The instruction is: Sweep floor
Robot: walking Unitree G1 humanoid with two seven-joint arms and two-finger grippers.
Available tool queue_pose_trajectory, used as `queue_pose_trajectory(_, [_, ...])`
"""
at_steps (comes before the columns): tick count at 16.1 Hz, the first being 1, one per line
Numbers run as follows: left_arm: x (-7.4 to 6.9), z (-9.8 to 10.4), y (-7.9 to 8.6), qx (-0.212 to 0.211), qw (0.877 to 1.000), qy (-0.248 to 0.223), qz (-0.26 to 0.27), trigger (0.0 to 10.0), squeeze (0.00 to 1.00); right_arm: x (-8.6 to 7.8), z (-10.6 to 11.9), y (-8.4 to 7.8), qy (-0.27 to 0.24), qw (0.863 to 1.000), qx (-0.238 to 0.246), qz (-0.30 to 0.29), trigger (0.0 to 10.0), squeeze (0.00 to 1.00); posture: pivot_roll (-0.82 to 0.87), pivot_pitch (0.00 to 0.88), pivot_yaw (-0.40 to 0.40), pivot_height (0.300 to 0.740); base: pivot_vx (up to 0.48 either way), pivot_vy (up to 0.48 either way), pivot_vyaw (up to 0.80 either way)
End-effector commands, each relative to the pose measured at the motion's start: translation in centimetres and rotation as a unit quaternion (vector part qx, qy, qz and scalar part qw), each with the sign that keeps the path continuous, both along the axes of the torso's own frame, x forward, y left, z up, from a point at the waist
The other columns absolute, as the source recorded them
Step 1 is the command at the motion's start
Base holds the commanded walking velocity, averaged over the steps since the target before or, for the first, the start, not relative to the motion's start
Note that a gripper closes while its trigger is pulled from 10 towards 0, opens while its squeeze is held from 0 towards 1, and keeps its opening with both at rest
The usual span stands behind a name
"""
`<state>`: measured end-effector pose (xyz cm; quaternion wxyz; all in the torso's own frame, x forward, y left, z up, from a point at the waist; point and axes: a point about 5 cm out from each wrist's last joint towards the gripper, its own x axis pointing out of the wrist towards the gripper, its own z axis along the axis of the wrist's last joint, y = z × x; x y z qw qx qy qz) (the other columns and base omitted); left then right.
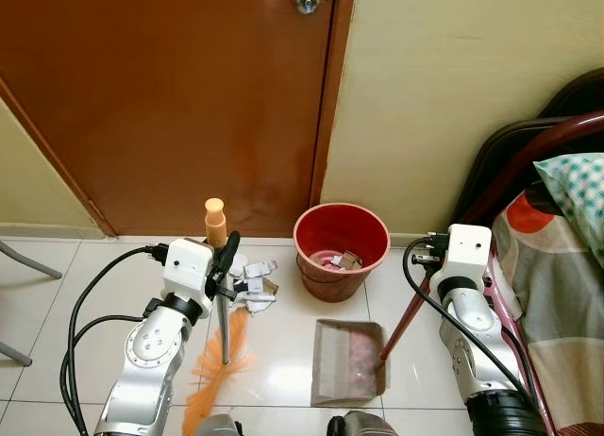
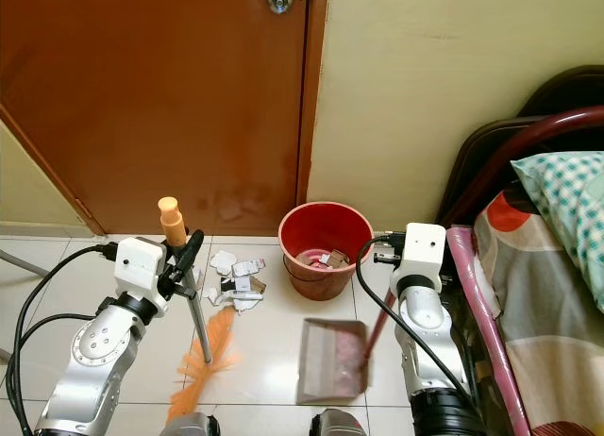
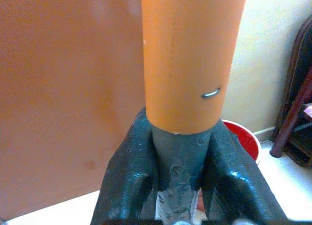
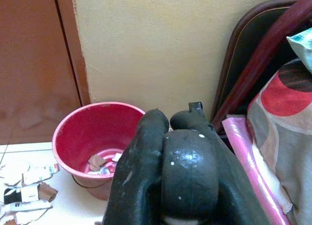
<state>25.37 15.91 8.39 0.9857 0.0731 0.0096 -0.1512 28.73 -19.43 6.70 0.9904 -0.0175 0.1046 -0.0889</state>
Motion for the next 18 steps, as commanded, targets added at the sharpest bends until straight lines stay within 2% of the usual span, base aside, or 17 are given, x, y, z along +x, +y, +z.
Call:
queue_pose_trajectory(1, [0.1, 0.6, 1.7, 0.03, 0.999, -0.012, 0.044, 10.0, 0.0, -0.4, 0.0, -1.0, 0.003, 1.0, -0.005, -0.012, 10.0, 0.0, 0.02, 0.122, -0.037, 0.74, 0.0, 0.0, 0.0])
queue_pose_trajectory(4, [0.5, 0.4, 3.7, 0.042, 0.994, -0.005, 0.101, 10.0, 0.0, -0.7, -0.2, -1.7, 0.008, 1.0, -0.004, -0.021, 10.0, 0.0, 0.02, 0.121, -0.038, 0.74, 0.0, 0.0, 0.0])
queue_pose_trajectory(6, [1.6, 0.9, 3.8, 0.045, 0.993, -0.023, 0.109, 10.0, 0.0, -0.7, -0.2, -1.7, 0.008, 1.0, -0.006, -0.021, 10.0, 0.0, 0.02, 0.119, -0.041, 0.74, 0.0, 0.0, 0.0])
queue_pose_trajectory(8, [3.2, 2.3, 2.8, 0.045, 0.991, -0.061, 0.106, 10.0, 0.0, -0.6, -0.1, -1.8, 0.007, 1.0, -0.008, -0.022, 10.0, 0.0, 0.02, 0.113, -0.042, 0.74, 0.0, 0.0, 0.0])
queue_pose_trajectory(12, [5.2, 4.4, 0.6, 0.02, 0.99, -0.115, 0.075, 10.0, 0.0, -0.6, 0.0, -1.8, 0.004, 1.0, -0.01, -0.024, 10.0, 0.0, 0.01, 0.109, -0.039, 0.74, 0.0, 0.0, 0.0])
queue_pose_trajectory(15, [5.6, 4.9, -1.1, 0.006, 0.992, -0.122, 0.031, 10.0, 0.0, -0.5, 0.0, -1.7, 0.003, 1.0, -0.009, -0.023, 10.0, 0.0, 0.01, 0.108, -0.039, 0.74, 0.0, 0.0, 0.0])
queue_pose_trajectory(17, [5.3, 4.8, -2.7, 0.011, 0.992, -0.123, -0.034, 10.0, 0.0, -0.4, 0.0, -1.6, 0.003, 1.0, -0.008, -0.021, 10.0, 0.0, 0.02, 0.11, -0.04, 0.74, 0.0, 0.0, 0.0])
queue_pose_trajectory(18, [5.2, 4.7, -3.0, 0.012, 0.992, -0.12, -0.047, 10.0, 0.0, -0.4, 0.0, -1.6, 0.003, 1.0, -0.008, -0.021, 10.0, 0.0, 0.02, 0.11, -0.04, 0.74, 0.0, 0.0, 0.0])
